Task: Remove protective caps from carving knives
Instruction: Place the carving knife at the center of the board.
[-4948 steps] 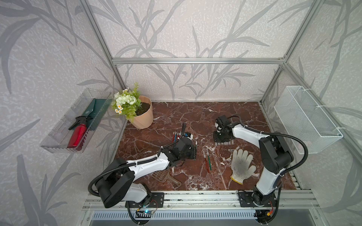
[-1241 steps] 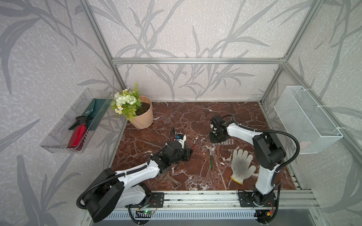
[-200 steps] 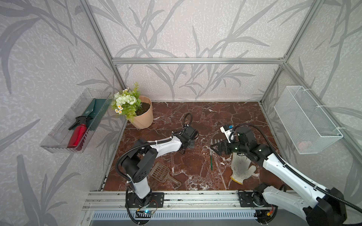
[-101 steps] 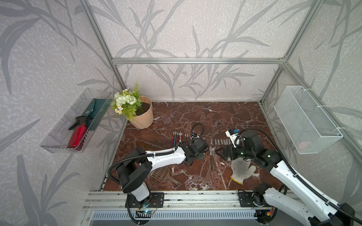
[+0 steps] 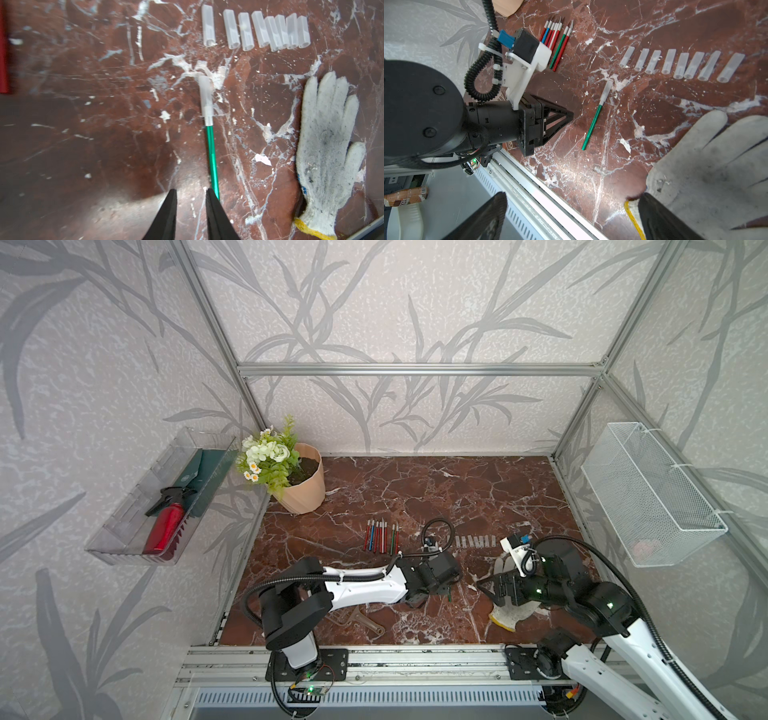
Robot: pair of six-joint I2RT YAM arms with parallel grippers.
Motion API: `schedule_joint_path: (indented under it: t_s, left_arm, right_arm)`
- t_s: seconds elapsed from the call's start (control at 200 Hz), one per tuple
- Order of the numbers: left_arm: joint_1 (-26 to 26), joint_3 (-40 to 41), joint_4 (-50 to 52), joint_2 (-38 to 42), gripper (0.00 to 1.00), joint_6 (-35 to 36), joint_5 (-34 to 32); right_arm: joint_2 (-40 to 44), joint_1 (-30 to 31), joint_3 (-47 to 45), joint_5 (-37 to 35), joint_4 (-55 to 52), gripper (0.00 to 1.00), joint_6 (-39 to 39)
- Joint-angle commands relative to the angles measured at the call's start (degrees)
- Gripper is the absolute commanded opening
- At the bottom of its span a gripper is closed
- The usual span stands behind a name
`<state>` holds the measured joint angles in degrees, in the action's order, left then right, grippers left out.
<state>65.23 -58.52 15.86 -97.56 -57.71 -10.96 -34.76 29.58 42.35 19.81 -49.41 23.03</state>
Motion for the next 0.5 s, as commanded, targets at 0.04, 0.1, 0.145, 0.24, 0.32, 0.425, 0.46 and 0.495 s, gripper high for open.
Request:
schedule_joint_path:
  t_s: [0.04,0.1,0.145,0.24,0.32,0.425,0.46,0.495]
  left_arm:
    - [1.45,-4.57,2.08,-3.56,0.29,-0.74,-1.26]
    - [1.87,-5.56,2.39,-4.82,0.29,-0.74,-0.89]
    - [2.11,-6.22,2.58,-5.64,0.29,-0.78,-0.67]
    - [2.37,-7.65,3.8,-7.38,0.29,-0.9,-0.67]
    - [2.49,-8.43,4.64,-8.42,0.29,-1.26,-0.56]
    - [2.55,-9.34,5.55,-9.54,0.29,-1.44,-0.73]
    - [2.54,-9.66,5.89,-9.91,0.29,-1.35,-0.64]
    - [2.53,-9.87,6.1,-10.33,0.29,-1.35,-0.67]
  right_arm:
    - [2.91,0.23,2.65,-1.17,-4.99,0.99,1.24]
    - [3.34,0.24,2.96,-1.42,-5.59,0.99,1.23]
    - [3.54,0.23,3.24,-1.44,-5.9,0.99,1.23]
    - [3.78,0.28,3.7,-1.5,-6.41,0.99,1.06]
    - [3.92,0.22,3.88,-1.53,-6.49,0.99,0.97]
    - [3.83,0.26,3.88,-1.1,-6.27,0.99,0.71]
    - [3.75,0.26,3.93,-1.01,-6.31,0.99,0.68]
    - [3.74,0.23,3.89,-0.92,-6.31,0.99,0.64]
